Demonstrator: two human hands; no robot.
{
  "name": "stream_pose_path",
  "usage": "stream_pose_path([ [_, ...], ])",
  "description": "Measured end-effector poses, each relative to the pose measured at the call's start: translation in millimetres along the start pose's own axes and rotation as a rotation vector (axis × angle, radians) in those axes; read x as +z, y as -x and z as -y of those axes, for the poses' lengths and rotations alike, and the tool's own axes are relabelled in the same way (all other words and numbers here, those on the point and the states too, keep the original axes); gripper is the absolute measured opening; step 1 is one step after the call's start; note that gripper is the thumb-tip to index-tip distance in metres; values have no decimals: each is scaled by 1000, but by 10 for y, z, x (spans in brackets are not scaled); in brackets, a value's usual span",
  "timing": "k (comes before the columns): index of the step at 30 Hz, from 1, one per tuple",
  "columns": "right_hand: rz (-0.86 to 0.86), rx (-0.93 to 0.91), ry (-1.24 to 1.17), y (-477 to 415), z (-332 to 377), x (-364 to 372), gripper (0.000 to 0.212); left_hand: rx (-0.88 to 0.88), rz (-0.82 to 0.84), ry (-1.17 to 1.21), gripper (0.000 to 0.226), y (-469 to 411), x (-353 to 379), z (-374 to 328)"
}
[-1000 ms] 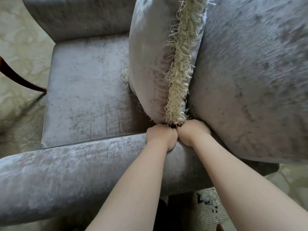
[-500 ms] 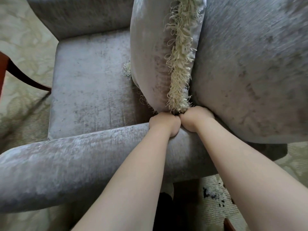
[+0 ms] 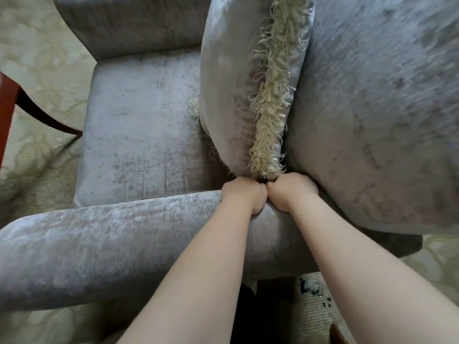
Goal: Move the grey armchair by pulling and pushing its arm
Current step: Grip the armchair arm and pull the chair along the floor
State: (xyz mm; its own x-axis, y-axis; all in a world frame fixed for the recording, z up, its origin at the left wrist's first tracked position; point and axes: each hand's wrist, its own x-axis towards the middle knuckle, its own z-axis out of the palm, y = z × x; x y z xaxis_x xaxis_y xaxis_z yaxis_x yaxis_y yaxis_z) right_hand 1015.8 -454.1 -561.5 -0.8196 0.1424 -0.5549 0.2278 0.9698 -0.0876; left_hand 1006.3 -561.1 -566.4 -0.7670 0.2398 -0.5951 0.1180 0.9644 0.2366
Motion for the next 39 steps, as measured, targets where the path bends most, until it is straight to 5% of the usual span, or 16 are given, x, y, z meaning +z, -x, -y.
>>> stream_pose_path([
  [7,-42,38,0,18,31,-7,42,39,-18,-16,43,-28,28,55],
  [13,239,409,358,158,777,-145,56,42,47,-41,48,181,-68,630],
  [20,4,-64,127,118,2431,-200,20,-171,68,-54,55,545,-402,2412],
  [27,322,-303,-45,257,3979,562,42,-400,1,40,49,1145,-537,4096],
  [39,114,-236,-7,358,4268,899,51,-418,-53,77,48,1057,-448,4211],
])
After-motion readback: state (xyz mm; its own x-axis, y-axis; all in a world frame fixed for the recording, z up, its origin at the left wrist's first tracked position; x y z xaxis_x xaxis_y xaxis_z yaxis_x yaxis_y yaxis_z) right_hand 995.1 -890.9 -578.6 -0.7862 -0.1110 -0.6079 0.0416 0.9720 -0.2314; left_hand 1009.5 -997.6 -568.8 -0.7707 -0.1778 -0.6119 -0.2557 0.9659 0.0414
